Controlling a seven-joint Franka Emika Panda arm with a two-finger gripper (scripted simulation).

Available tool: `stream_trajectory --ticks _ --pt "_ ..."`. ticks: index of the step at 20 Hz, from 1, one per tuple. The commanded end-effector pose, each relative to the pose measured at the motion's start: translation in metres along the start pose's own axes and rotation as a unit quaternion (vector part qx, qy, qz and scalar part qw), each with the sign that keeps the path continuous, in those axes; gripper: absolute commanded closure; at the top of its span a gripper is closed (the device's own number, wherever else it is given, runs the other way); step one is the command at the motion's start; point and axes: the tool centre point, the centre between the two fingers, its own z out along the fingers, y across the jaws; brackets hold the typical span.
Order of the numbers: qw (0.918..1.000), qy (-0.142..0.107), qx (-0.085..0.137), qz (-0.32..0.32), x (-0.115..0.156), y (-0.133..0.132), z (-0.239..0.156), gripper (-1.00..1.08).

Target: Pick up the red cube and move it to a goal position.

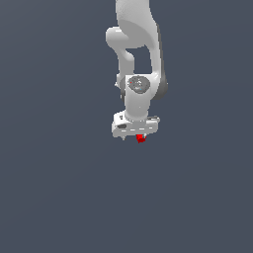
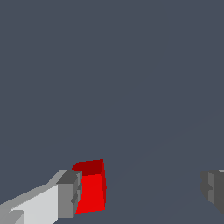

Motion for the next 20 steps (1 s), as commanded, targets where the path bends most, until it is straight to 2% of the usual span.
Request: stream_trajectory --ticks 1,8,16,17,20 --pt "0.9999 -0.002 0.002 -0.016 -0.012 -0.014 0.02 -0.92" --pt "0.9989 -0.005 0.005 -0.047 -0.036 -0.041 0.06 -0.92" --pt "0.9983 -0.007 0.005 -0.059 -0.045 -0.05 0.077 -0.92" --pt "0.9983 -0.007 0.005 -0.059 -0.045 -0.05 0.077 1.08" --pt "0.9983 -0.007 0.005 -0.059 -0.045 -0.05 0.077 1.08"
